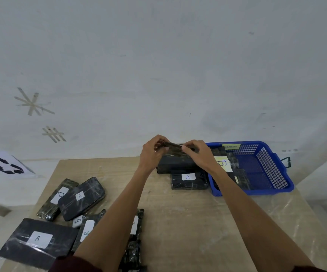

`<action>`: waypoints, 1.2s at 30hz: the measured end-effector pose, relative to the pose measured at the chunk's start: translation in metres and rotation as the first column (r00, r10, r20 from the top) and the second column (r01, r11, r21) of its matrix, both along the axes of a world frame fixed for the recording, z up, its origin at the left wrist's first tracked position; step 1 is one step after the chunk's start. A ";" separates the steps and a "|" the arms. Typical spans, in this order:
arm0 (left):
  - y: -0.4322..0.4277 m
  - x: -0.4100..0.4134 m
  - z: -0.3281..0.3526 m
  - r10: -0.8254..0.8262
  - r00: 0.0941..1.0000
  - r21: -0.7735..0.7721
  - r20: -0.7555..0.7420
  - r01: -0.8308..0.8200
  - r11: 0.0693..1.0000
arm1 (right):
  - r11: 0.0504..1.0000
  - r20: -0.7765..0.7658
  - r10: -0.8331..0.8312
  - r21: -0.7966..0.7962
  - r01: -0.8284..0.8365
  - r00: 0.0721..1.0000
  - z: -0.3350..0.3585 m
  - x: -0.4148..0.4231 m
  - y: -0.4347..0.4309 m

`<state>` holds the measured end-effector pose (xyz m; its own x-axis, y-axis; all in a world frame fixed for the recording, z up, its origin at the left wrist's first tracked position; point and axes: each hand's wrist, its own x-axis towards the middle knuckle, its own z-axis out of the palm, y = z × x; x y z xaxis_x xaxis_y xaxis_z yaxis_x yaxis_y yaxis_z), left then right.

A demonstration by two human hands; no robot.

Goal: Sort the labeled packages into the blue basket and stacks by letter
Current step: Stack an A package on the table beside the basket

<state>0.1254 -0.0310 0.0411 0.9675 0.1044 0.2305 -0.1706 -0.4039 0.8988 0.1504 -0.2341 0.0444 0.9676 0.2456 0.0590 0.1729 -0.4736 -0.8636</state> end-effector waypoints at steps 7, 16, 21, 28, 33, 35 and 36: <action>-0.007 0.003 0.005 -0.055 0.998 -0.002 0.024 0.055 0.999 | 0.961 0.190 0.069 -0.275 -0.014 0.979 -0.007 0.004 0.008; 0.006 -0.001 0.000 -0.022 0.998 -0.176 -0.053 0.012 0.984 | 0.997 0.032 -0.014 0.079 0.012 0.999 0.003 -0.001 0.010; 0.005 -0.003 0.001 -0.041 0.999 -0.061 -0.022 0.039 0.997 | 0.985 -0.122 0.023 0.175 -0.001 0.992 0.005 -0.006 0.015; -0.002 0.000 0.006 -0.025 0.999 -0.074 0.031 0.027 0.997 | 0.960 -0.176 -0.014 0.273 0.062 0.984 0.008 -0.006 0.021; -0.004 0.000 0.005 -0.040 0.998 -0.091 0.046 0.044 0.995 | 0.965 -0.211 -0.009 0.255 0.064 0.977 0.004 -0.003 0.017; -0.005 0.001 0.006 -0.049 0.998 -0.071 0.044 0.052 0.996 | 0.962 -0.216 -0.013 0.262 0.071 0.976 0.003 -0.003 0.017; -0.006 0.002 0.006 -0.054 0.998 -0.061 0.044 0.056 0.997 | 0.961 -0.219 -0.016 0.265 0.075 0.976 0.002 -0.002 0.017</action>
